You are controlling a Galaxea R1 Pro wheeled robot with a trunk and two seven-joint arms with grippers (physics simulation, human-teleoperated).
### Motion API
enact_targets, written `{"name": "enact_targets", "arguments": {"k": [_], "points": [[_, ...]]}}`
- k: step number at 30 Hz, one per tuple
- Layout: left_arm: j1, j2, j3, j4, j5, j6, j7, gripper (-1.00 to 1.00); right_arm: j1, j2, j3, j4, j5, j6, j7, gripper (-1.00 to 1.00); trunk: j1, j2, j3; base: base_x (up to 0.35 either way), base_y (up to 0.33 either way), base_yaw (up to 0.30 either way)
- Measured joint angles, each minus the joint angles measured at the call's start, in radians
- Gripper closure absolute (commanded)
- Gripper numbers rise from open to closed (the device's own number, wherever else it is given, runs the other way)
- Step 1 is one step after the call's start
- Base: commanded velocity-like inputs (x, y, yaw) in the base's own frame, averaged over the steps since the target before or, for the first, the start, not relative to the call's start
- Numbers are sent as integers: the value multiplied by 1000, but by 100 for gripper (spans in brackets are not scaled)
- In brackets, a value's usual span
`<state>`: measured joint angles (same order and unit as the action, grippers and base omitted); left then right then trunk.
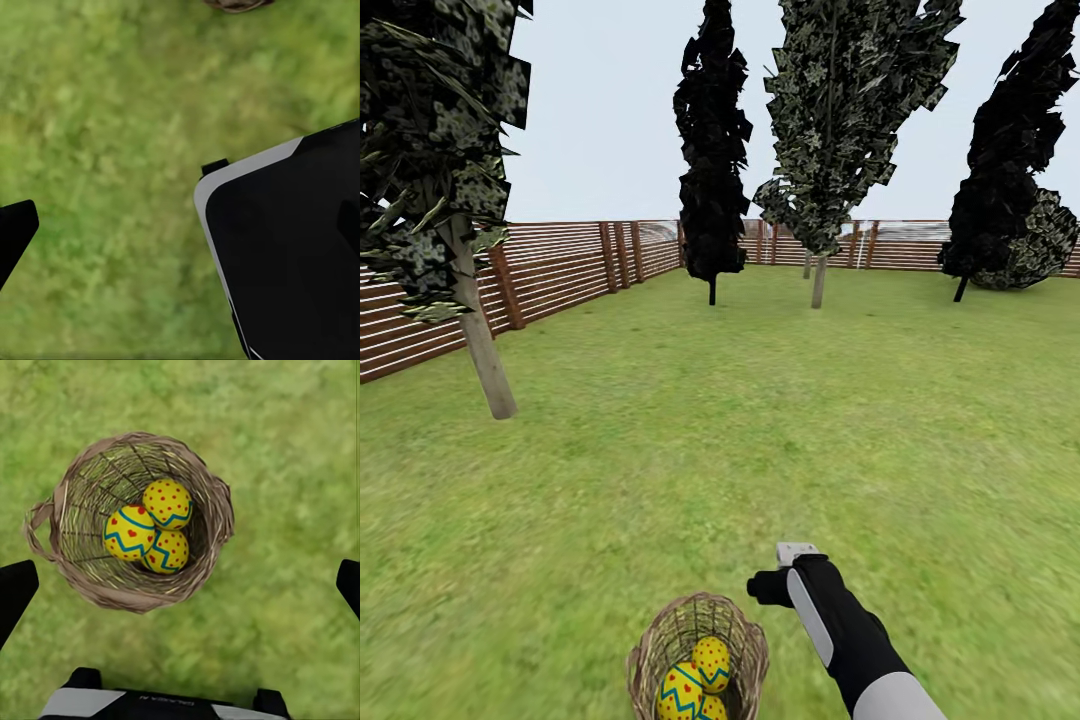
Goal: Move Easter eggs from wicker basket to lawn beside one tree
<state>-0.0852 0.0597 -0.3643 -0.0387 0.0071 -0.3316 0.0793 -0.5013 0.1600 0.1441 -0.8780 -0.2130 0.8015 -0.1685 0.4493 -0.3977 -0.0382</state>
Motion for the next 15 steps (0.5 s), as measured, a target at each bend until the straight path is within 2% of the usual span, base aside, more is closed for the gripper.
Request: {"name": "enact_targets", "arguments": {"k": [6, 10, 13, 15], "points": [[-1, 0, 0, -7, 0, -1, 0, -100, -7, -4, -48, 49, 2, 8, -5, -100, 0, 0, 0, 15, 21, 0], [-2, 5, 1, -35, 0, -1, -2, -100, -17, -4, -58, 86, 2, 9, -5, -100, 0, 0, 0, 4, 5, 0], [-3, 28, 3, -66, 1, 1, -4, -100, -21, -5, -62, 101, 3, 9, -5, -100, 0, 0, 0, 2, 2, 0], [-3, 56, 5, -92, 6, 5, -6, -100, -23, -5, -63, 107, 3, 9, -6, -100, 0, 0, 0, 1, 1, 0]]}}
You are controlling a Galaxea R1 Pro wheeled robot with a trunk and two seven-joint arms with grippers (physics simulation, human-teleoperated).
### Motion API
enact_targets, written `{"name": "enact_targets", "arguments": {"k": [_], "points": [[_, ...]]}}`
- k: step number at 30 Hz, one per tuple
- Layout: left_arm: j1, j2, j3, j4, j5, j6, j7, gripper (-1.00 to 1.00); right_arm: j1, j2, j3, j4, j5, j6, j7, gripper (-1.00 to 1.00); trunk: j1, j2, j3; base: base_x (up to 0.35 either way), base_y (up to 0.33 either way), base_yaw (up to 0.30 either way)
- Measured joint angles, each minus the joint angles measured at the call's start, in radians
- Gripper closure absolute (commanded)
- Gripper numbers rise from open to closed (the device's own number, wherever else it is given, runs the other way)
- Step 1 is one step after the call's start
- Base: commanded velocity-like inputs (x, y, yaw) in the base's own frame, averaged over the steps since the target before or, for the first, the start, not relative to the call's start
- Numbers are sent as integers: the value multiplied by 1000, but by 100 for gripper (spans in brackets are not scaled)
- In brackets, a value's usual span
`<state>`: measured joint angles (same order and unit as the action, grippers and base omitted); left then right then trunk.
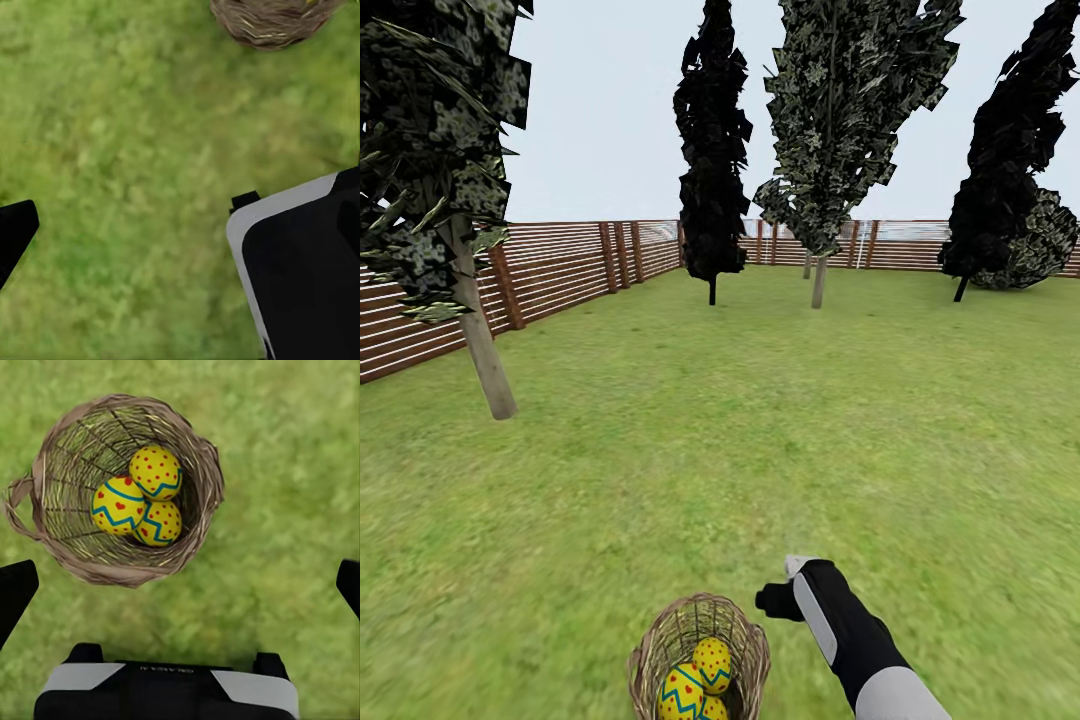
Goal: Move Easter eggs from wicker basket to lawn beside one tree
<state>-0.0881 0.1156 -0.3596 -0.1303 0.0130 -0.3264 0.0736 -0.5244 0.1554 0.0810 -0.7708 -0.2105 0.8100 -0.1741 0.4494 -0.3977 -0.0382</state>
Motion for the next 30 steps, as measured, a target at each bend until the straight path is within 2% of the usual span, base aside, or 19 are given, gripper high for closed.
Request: {"name": "enact_targets", "arguments": {"k": [1, 6, 7, 9, 11, 12, 14, 17, 20, 21, 22, 25, 28, 30], "points": [[0, 30, 3, -30, 13, 10, -1, -100, -1, 0, -1, 5, 0, 0, 0, -100, 0, 0, 0, 0, 0, 0], [0, 102, 2, -148, 94, 80, -3, -100, -2, 0, -2, 19, 2, -1, -1, -100, 0, 0, 0, 0, 0, 0], [0, 129, 2, -213, 136, 115, -6, -100, -3, 0, -2, 21, 3, -1, -1, -100, 0, 0, 0, 0, 0, 0], [2, 158, 2, -288, 173, 146, -8, -100, -3, 0, -1, 23, 4, -1, -2, -100, 0, 0, 0, 0, 0, 0], [4, 186, 2, -364, 198, 173, -9, -100, -4, 0, -1, 24, 5, -2, -2, -100, 0, 0, 0, 0, 0, 0], [7, 212, 3, -431, 217, 196, -10, -100, -6, 0, -1, 25, 5, -4, -2, -100, 0, 0, 0, 0, 0, 0], [11, 235, 3, -484, 235, 218, -10, -100, -10, 0, -1, 26, 5, -5, -2, -100, 0, 0, 0, 0, 0, 0], [14, 254, 4, -531, 256, 249, -9, -100, -13, 0, -1, 26, 5, -5, -2, -100, 0, 0, 0, 0, 0, 0], [16, 265, 25, -556, 275, 270, -9, -100, -17, 0, -2, 25, 4, -6, -6, -100, 0, 0, 0, 0, 0, 0], [16, 267, 40, -562, 279, 275, -9, -100, -19, 0, -2, 25, 4, -6, -7, -100, 0, 0, 0, 0, 0, 0], [17, 271, 74, -574, 285, 281, -8, -100, -23, 0, -2, 25, 3, -7, -8, -100, 0, 0, 0, 0, 0, 0], [19, 273, 123, -593, 289, 286, -8, -100, -28, 0, -2, 23, 1, -8, -9, -100, 0, 0, 0, 0, 0, 0], [20, 274, 159, -610, 290, 288, -7, -100, -48, 0, -2, 21, 0, -8, -10, -100, 0, 0, 0, 0, 0, 0], [21, 274, 168, -616, 290, 288, -7, -100, -57, 0, -3, 21, 0, -6, -11, -100, 0, 0, 0, 0, 0, 0]]}}
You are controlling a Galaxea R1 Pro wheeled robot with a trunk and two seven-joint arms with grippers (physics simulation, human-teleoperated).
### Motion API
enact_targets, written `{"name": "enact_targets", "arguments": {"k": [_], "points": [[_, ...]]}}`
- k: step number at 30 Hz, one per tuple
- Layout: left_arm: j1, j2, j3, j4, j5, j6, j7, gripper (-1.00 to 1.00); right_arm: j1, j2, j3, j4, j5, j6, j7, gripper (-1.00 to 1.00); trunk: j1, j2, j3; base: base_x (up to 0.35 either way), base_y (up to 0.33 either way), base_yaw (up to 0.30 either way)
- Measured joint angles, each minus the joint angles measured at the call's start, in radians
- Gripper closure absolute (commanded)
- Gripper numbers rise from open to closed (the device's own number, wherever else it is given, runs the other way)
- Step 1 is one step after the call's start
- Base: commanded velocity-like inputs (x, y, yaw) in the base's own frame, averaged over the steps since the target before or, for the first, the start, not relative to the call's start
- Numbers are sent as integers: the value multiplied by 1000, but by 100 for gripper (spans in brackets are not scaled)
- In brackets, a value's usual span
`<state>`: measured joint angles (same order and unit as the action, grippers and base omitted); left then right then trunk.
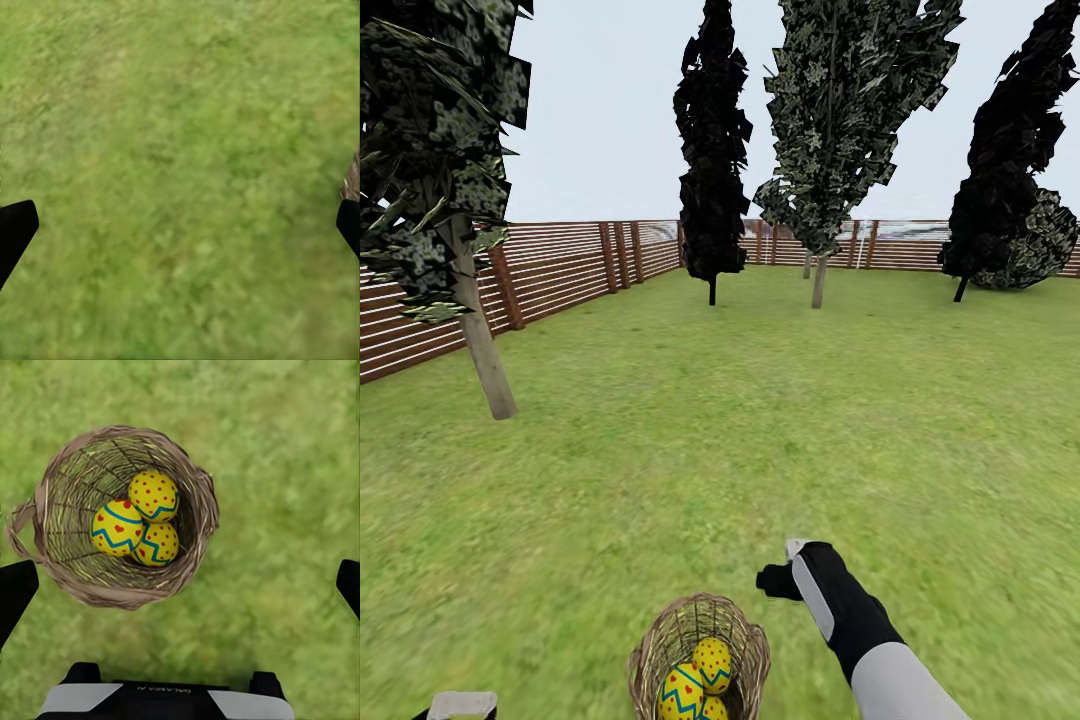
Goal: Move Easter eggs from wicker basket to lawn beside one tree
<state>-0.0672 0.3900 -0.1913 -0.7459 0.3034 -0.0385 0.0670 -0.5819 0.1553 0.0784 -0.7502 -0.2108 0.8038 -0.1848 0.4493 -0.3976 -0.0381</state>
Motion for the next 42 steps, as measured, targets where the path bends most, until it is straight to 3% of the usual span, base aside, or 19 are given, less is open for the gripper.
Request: {"name": "enact_targets", "arguments": {"k": [8, 20, 28, 42], "points": [[2, 0, 15, -8, 0, -7, 2, -100, -20, 0, -1, 1, -1, 5, -13, -100, 0, 0, 0, 0, 0, 0], [1, 2, 19, -22, 0, -5, 0, -100, -25, 0, -7, 3, -2, 6, -70, -100, 46, -84, -38, 0, 0, 0], [2, 2, 21, -25, 0, -3, -1, -100, -23, -1, -75, 1, -2, 7, -76, -100, 77, -140, -63, 0, 0, 0], [2, 2, 21, -26, 4, 2, -2, -100, -21, 1, -89, 1, -4, 5, -77, -100, 131, -238, -110, 0, 0, 50]]}}
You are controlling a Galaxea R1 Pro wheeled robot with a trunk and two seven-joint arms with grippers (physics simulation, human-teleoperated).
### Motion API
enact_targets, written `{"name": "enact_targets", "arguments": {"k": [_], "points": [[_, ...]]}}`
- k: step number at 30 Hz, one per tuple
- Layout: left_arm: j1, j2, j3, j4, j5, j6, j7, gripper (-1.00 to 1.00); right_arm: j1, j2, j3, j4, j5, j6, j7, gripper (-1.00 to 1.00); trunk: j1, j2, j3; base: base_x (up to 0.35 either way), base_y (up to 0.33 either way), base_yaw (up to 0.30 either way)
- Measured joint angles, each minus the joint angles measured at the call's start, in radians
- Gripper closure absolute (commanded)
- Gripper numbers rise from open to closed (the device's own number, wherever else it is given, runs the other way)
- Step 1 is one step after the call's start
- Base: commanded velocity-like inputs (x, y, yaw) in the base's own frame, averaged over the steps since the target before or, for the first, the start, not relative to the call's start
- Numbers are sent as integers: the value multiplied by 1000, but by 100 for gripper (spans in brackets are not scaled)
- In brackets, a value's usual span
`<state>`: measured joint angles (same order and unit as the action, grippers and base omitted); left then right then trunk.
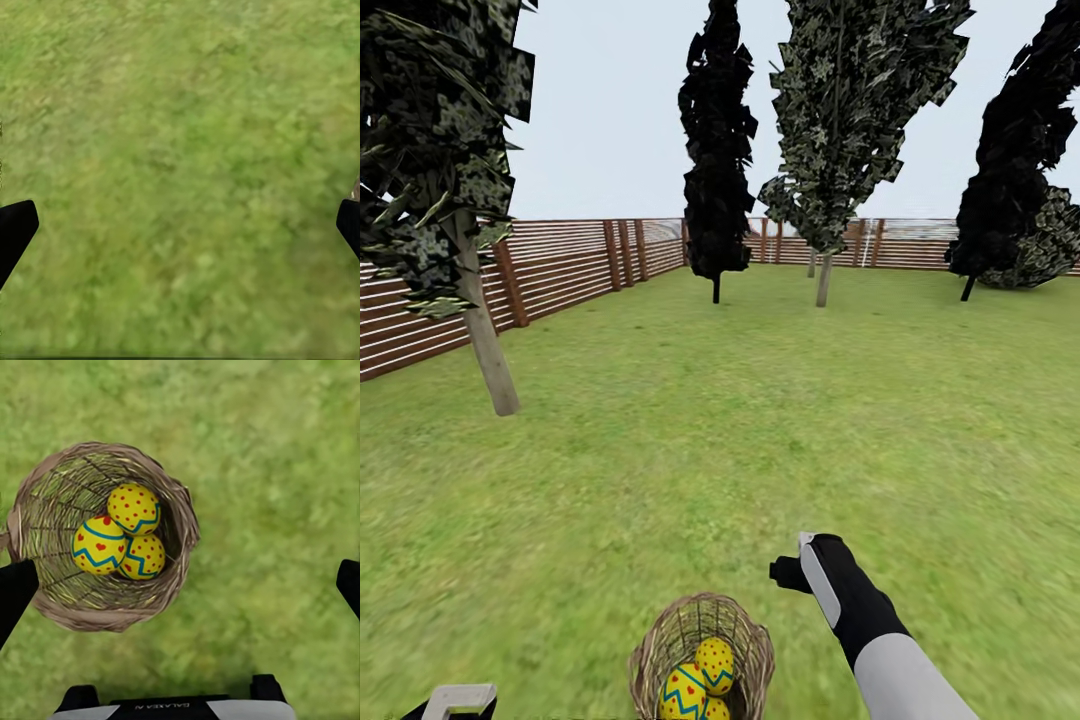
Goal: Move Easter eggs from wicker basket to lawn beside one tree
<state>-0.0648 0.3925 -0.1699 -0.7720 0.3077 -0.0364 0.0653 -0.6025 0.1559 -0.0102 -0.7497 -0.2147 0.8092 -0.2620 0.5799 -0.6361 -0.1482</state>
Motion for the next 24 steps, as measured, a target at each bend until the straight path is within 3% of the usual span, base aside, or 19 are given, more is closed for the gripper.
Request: {"name": "enact_targets", "arguments": {"k": [24], "points": [[0, 0, -1, -1, -1, -1, 0, -100, 2, -2, -6, 0, -1, -2, 2, -100, 92, -168, -92, 0, 0, 24]]}}
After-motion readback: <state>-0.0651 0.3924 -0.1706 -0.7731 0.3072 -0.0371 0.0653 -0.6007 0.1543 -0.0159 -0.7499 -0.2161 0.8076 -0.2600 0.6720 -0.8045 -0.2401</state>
